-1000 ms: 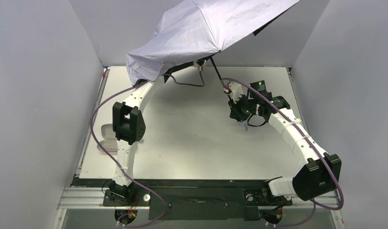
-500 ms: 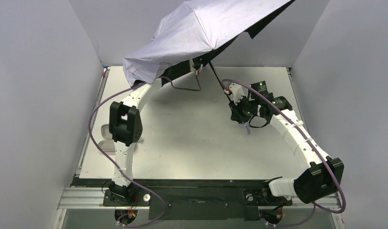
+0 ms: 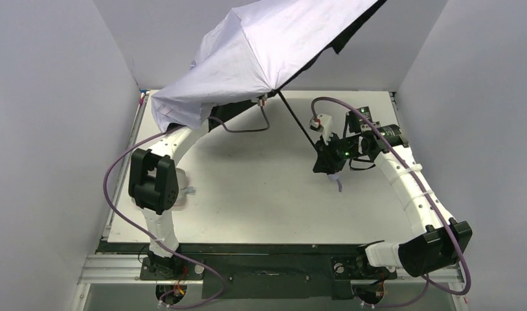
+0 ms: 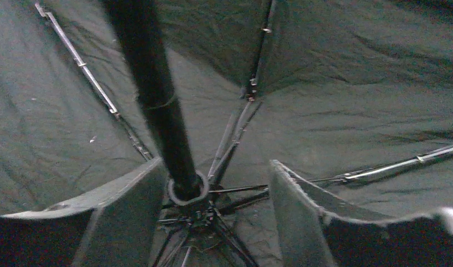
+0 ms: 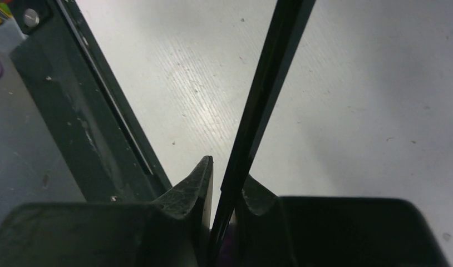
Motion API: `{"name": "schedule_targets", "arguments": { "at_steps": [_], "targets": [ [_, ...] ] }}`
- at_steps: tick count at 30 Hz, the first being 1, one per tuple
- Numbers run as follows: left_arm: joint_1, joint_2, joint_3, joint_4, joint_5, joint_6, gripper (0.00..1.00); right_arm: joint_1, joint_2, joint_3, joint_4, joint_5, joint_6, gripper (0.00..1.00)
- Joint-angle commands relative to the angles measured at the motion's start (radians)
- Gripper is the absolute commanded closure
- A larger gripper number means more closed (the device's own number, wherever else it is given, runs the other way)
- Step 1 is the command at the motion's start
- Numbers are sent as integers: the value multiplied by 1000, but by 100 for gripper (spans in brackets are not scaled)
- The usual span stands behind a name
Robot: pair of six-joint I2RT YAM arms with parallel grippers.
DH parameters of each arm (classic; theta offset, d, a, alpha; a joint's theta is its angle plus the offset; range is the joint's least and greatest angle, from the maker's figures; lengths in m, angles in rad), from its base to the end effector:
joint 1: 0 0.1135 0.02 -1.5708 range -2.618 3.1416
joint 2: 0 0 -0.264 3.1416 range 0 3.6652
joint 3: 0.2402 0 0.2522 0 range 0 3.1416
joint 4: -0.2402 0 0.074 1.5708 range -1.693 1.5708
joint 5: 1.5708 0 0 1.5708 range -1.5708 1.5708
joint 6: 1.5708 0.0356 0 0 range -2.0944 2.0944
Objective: Open the umbrella
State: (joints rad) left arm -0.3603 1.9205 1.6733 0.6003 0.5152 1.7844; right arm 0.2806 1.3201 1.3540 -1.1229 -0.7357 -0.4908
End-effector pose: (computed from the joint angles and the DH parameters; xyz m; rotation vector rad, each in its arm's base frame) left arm 0.4254 -0.1790 0.3961 1.3068 0.1804 0.9103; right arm 0.2277 0.0905 0.3485 -1.1399 2.1890 0.8784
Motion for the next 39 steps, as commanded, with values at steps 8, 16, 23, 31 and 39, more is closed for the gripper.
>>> {"name": "schedule_targets", "arguments": {
  "at_steps": [8, 16, 23, 31, 39],
  "targets": [
    [-12, -173, -192, 41, -187, -78, 13, -15, -186, -82, 163, -147, 267, 100],
    [-82, -280, -330, -133, -19, -30, 3, -15, -224, -124, 355, -157, 462, 100],
    [-158, -381, -436, -136, 15, -97, 3, -15, -278, -189, 480, -111, 549, 100],
    [-248, -578, -551, -234, -142, -516, 3, -9, -376, -287, 714, 37, 711, 100],
    [-253, -545, -260, -477, -323, -1283, 7, 87, -441, -346, 815, 196, 762, 100]
  ]
}}
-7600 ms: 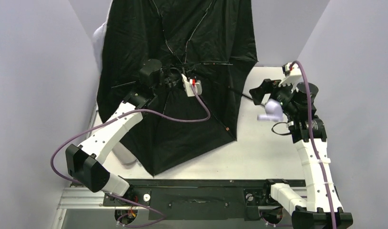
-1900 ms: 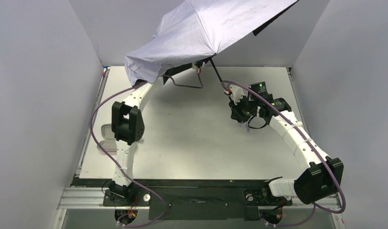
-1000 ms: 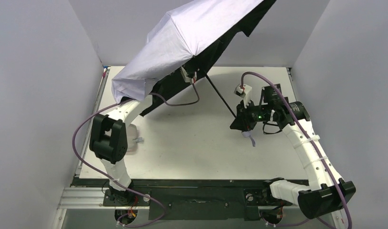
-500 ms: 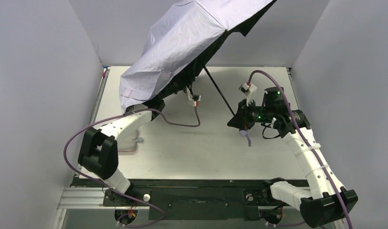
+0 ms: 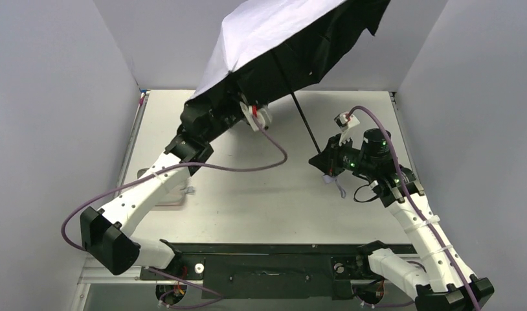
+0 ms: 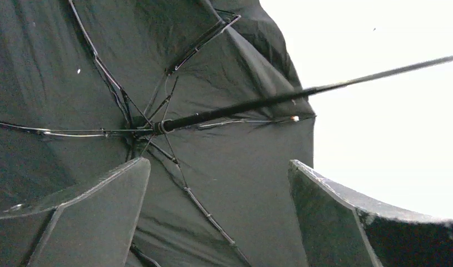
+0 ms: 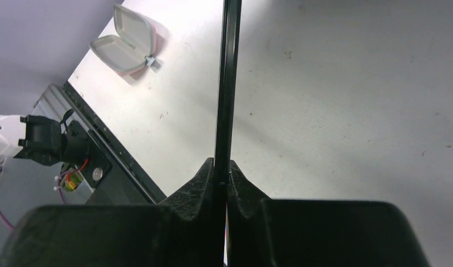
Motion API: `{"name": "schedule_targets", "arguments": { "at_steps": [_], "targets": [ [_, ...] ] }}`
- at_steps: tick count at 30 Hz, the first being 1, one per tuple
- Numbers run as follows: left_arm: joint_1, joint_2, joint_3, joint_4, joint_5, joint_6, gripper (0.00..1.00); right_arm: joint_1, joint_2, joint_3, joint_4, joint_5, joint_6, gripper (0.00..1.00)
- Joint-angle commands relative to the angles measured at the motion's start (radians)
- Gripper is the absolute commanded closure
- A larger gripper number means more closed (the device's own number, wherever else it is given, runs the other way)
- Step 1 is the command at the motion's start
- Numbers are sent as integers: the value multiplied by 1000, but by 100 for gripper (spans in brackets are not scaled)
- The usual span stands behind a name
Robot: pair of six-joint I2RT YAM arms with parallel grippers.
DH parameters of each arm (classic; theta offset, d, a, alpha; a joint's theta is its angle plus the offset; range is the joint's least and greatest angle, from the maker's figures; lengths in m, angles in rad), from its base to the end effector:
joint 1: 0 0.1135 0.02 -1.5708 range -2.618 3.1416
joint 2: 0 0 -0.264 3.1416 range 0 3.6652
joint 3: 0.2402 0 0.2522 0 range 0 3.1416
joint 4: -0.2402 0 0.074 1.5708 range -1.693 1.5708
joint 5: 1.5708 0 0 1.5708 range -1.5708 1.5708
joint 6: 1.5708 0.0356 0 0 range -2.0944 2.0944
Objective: Open the umbrella
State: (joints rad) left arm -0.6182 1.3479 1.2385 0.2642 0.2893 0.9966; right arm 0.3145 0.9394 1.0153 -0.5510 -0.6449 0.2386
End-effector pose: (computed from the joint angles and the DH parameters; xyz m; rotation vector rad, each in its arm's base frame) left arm 0.2537 -0.1929 0.4205 1.1789 0.7976 0.1075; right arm 0.1788 0.0807 0.3581 -0.4946 2.0296 0.9989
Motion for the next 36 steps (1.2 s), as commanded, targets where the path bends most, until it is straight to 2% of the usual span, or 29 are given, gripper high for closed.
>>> {"name": "schedule_targets", "arguments": {
  "at_steps": [1, 8, 15, 23, 31, 36],
  "targets": [
    [4, 44, 192, -179, -65, -546, 9, 60, -64, -21, 277, 125, 47, 100],
    [-12, 158, 328, -233, -35, -1110, 16, 154, -70, -52, 381, 366, 143, 100],
    [-22, 319, 479, -205, -162, -1494, 19, 238, -64, -73, 492, 481, 204, 100],
    [-30, 410, 573, -53, -102, -1659, 18, 260, -46, -94, 585, 467, 228, 100],
    [-16, 515, 718, -18, -87, -1722, 18, 270, -33, -111, 645, 389, 217, 100],
    [5, 537, 734, 38, 10, -1749, 20, 254, -39, -120, 630, 387, 228, 100]
  ]
}}
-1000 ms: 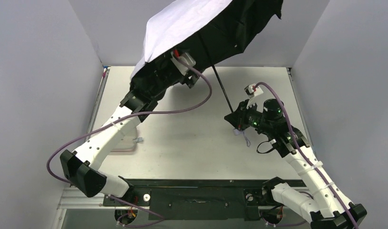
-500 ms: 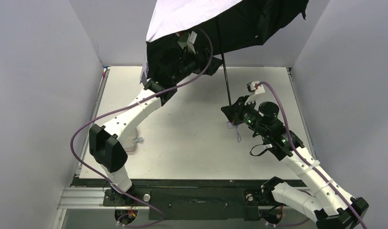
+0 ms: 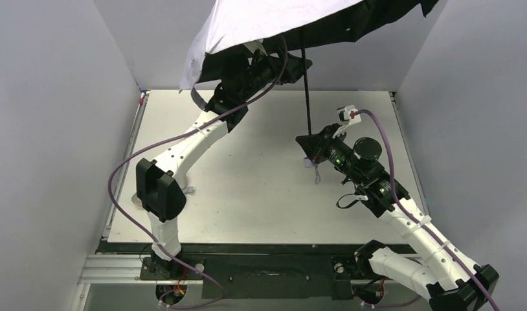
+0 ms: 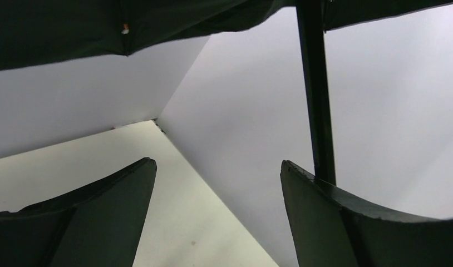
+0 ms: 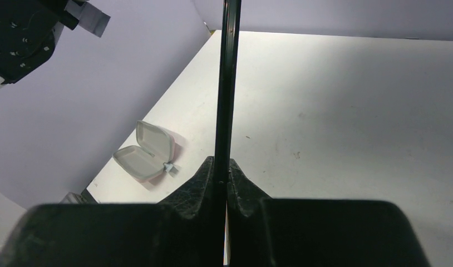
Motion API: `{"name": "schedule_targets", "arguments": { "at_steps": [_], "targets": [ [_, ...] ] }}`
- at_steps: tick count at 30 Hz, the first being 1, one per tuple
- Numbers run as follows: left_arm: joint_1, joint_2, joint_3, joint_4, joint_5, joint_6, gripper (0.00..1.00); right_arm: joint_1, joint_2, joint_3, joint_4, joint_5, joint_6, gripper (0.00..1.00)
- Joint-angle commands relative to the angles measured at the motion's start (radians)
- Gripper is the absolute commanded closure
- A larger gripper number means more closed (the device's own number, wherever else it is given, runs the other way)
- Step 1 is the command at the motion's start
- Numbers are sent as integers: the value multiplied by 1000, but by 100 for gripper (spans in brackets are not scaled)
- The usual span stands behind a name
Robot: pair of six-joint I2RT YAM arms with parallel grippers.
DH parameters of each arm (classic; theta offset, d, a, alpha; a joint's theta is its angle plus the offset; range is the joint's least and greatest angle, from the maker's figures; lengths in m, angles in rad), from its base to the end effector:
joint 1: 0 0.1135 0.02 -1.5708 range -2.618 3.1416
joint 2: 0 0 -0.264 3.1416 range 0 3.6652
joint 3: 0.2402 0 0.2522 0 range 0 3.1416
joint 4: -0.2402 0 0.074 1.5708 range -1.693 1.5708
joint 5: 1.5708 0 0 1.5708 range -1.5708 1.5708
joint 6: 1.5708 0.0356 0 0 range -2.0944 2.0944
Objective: Open the umbrella
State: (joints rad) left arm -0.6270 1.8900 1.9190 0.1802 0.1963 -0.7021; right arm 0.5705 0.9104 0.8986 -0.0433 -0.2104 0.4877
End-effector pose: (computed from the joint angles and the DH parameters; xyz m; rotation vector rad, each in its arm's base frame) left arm 0.3624 -0.2711 0.4539 0.1234 1.4755 -1.2330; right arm 0.1747 0.1209 0.3731 -0.2413 1.7000 0.9719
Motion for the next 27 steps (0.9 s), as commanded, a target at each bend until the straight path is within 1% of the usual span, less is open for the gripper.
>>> {"name": "schedule_targets", "arguments": {
  "at_steps": [1, 4, 6, 7, 8, 10, 12, 15, 20, 24, 27],
  "targets": [
    [19, -14, 26, 125, 124, -59, 20, -9, -19, -5, 118, -48, -18, 100],
    [64, -85, -82, 112, 130, -75, 20, -61, -33, -12, 106, -83, 8, 100],
    [99, -132, -219, 106, 142, -73, 20, -89, -41, -12, 101, -97, 12, 100],
    [110, -149, -251, 106, 156, -71, 20, -95, -43, -9, 100, -102, 10, 100],
    [129, -182, -315, 109, 165, -68, 19, -108, -44, -7, 101, -111, 9, 100],
    [146, -222, -381, 138, 213, -63, 18, -118, -41, -6, 99, -121, 7, 100],
    [150, -241, -400, 182, 265, -80, 16, -119, -34, -11, 100, -130, 4, 100],
    [127, -225, -372, 229, 282, -135, 13, -101, -23, -31, 108, -138, -7, 100],
    [81, -154, -254, 259, 236, -258, 11, -83, 1, -41, 128, -133, -11, 100],
    [57, -98, -172, 270, 210, -302, 9, -73, 12, -38, 140, -142, -5, 100],
    [46, -65, -127, 260, 197, -315, 10, -59, 13, -38, 147, -155, -10, 100]
  ]
}}
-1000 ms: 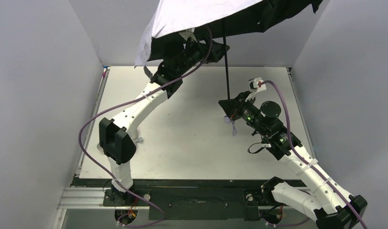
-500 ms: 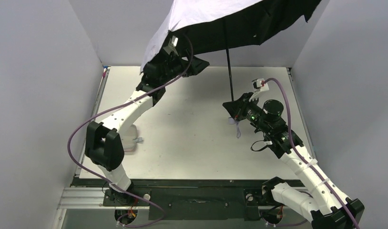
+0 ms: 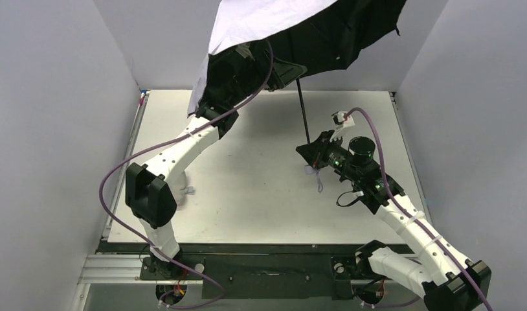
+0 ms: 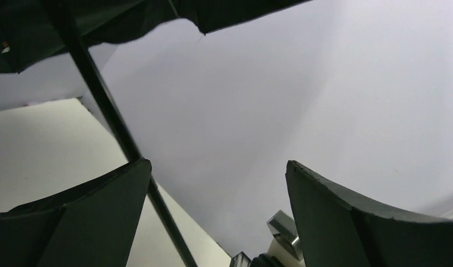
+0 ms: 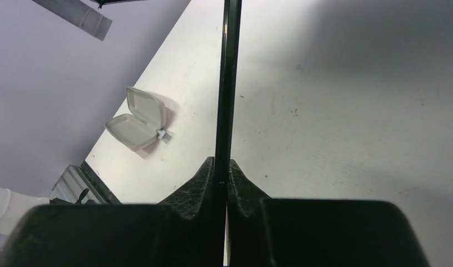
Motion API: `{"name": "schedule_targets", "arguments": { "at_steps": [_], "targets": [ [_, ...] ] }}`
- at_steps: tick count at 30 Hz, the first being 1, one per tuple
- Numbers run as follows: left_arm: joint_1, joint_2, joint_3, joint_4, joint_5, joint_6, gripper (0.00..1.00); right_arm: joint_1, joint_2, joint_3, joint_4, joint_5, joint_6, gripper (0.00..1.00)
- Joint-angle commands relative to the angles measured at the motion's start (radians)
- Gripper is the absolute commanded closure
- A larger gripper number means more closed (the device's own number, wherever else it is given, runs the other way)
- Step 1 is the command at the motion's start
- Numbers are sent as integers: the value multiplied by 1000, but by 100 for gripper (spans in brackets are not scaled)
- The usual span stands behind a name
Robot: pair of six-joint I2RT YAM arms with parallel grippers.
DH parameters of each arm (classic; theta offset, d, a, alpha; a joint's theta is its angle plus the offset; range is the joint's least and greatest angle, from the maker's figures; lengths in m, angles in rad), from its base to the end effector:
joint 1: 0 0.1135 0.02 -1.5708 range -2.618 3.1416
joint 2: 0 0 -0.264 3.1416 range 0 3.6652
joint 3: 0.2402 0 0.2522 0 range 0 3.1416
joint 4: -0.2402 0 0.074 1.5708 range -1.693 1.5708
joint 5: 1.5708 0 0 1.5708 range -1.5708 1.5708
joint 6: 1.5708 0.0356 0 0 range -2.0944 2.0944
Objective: Open the umbrella
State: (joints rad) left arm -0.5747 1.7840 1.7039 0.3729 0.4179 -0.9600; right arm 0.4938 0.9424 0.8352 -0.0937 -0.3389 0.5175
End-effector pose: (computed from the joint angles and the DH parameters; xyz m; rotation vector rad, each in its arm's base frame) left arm 0.3504 -0.2441 0.4425 0.1262 1.4753 -1.5477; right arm 0.1883 0.1148 0.3390 -0.2379 1.8635 1.0146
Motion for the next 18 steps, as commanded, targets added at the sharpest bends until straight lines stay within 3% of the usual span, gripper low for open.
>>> {"name": "schedule_targets", "arguments": {
  "at_steps": [1, 8, 18],
  "targets": [
    [-9, 47, 96, 50, -32, -54, 13, 21, -21, 23, 202, -28, -42, 100],
    [-6, 77, 135, -73, -106, -10, 27, 44, -41, 15, 211, -45, -68, 100],
    [38, -64, -22, -103, -119, 68, 28, 26, -71, 16, 151, 99, -92, 100]
  ]
}}
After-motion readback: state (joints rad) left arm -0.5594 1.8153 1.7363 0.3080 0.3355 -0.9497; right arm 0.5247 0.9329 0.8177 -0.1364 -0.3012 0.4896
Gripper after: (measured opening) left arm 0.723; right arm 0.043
